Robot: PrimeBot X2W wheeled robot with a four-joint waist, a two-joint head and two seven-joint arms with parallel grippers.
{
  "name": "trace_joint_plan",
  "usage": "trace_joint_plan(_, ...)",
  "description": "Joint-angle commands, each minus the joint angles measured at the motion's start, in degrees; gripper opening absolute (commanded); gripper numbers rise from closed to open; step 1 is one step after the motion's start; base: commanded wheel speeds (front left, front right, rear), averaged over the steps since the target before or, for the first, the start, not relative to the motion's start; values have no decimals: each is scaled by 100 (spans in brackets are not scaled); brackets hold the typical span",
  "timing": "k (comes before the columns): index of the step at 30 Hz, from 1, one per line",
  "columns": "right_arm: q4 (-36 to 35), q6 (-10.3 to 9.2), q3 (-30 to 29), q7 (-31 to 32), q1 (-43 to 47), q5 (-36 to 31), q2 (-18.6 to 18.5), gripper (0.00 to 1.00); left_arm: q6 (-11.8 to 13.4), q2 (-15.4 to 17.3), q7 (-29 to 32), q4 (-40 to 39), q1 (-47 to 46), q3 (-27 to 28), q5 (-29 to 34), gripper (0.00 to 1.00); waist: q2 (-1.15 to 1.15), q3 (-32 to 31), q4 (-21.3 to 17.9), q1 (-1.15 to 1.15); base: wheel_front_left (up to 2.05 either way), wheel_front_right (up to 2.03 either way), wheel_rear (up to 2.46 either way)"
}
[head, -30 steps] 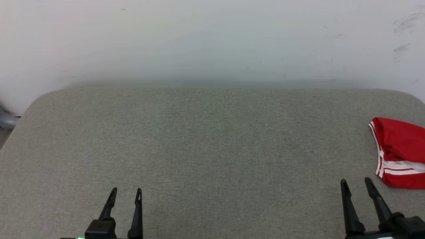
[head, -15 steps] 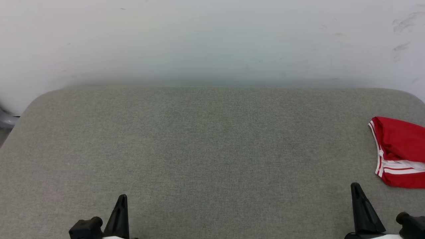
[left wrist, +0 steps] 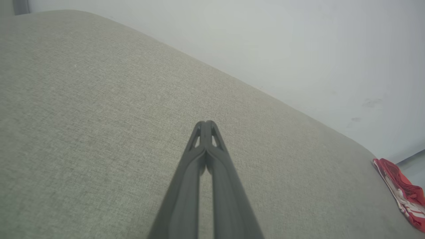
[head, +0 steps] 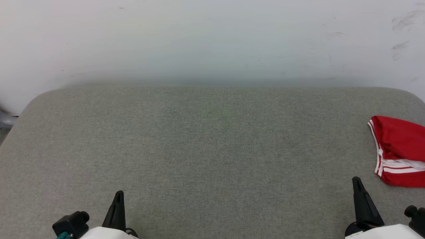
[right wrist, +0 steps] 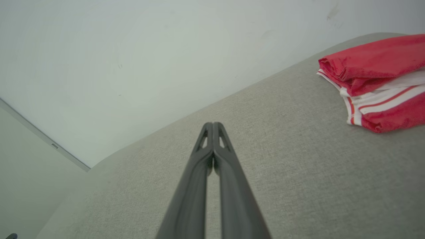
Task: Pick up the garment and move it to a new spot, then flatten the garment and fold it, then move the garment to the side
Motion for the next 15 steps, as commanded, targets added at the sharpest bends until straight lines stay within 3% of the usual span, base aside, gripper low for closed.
trace_joint_plan(1, -37, -2, 3, 36, -181, 227, -66, 0, -40, 0, 41, -51, -185, 54, -206, 0, 0, 1, -1, 0, 0, 0, 0)
trace_joint_plan(15, 152, -2, 2, 296, -415, 1438, -94, 0, -166, -40, 338, 73, -394, 195, -1427, 0, 0, 19, -20, 0, 0, 0, 0)
